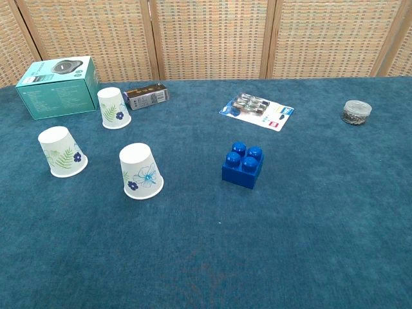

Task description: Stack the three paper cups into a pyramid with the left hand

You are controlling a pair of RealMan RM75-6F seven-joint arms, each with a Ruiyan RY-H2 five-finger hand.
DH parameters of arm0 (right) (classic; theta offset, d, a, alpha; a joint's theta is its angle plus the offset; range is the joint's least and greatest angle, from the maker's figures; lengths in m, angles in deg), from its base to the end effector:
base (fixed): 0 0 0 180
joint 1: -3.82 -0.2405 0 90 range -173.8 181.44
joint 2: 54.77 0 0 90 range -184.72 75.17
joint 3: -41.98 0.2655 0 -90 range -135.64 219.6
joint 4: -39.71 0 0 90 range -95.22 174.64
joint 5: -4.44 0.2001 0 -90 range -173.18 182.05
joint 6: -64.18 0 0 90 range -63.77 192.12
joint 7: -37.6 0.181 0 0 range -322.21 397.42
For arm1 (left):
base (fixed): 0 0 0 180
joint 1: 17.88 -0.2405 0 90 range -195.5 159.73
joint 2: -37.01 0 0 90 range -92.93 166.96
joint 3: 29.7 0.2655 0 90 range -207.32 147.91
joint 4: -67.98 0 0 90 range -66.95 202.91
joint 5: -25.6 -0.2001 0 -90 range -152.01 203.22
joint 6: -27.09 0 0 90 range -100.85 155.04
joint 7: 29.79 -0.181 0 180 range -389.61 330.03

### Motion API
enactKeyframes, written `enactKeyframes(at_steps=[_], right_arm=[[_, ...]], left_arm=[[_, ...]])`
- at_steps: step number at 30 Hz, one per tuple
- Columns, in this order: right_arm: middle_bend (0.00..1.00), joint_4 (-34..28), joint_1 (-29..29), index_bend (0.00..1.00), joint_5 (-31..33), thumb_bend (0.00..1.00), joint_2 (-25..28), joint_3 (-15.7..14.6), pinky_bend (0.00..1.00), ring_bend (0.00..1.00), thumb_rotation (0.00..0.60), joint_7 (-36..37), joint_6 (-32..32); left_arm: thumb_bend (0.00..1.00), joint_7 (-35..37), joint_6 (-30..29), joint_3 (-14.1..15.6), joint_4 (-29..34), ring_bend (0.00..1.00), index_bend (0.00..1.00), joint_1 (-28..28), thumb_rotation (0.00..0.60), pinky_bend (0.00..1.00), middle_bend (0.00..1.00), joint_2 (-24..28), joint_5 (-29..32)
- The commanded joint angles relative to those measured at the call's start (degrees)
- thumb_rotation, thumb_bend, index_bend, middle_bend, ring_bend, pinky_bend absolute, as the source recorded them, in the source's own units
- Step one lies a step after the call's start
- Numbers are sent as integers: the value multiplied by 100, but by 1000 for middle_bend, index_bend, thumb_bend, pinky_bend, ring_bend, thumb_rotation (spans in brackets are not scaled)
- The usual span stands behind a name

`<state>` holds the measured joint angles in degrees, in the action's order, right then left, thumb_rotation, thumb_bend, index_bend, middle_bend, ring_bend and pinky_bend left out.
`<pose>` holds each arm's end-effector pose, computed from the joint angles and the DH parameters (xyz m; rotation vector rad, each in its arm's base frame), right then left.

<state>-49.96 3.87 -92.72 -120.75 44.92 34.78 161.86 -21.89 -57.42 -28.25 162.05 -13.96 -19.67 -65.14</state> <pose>-0.2910 -0.1865 0.1876 1.3873 -0.6709 1.0350 -0.3158 0.1967 0.1918 -1.4690 -0.9797 -0.9010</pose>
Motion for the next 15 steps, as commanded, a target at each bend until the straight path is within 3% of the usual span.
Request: enactKeyframes(at_steps=[1,6,8,11,15], right_arm=[[0,21,-22,0,27,0,-10,11,0,0,600,-45,-47],[0,102,-104,0,116,0,-78,63,0,0,600,-78,-185],[0,141,-144,0,209,0,-110,104,0,0,600,-110,-271],[0,250,-265,0,551,0,-170,226,0,0,600,-138,-584],[0,345,-353,0,801,0,-200,318,0,0,600,-138,-793]], left_arm=[[159,248,177,-207,64,0,0,275,600,0,0,25,6],[159,334,902,-748,234,0,0,1025,600,0,0,198,337],[159,294,1496,-1007,360,0,0,1446,600,0,0,294,707],[159,-117,3085,-1612,85,0,0,2626,600,0,0,218,1820],[159,-446,3992,-1820,-464,0,0,3378,600,0,0,-191,2628]])
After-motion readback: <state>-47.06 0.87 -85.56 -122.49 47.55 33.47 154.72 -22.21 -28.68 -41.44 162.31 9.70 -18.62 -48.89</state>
